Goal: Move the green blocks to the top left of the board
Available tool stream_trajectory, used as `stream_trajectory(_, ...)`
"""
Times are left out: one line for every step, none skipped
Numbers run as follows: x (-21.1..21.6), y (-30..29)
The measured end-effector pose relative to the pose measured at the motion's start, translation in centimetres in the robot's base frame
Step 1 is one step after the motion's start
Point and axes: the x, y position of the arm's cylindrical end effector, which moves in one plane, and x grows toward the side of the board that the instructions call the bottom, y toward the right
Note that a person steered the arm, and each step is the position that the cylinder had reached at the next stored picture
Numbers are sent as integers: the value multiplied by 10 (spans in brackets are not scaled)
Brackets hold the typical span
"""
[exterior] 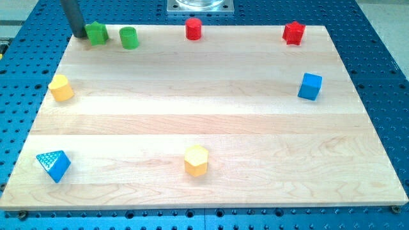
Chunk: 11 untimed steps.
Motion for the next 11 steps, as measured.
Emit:
stream_trajectory(36, 37)
stream_trajectory(92, 44)
stream_trajectory(101, 35)
stream_trajectory(89, 115)
stream_trajectory(57, 128)
stream_trajectory(29, 155)
stream_trajectory(14, 139)
stream_trajectory(5, 118)
stream_trajectory(-10, 90)
stream_trajectory(-28, 67)
stream_trajectory(-28, 55)
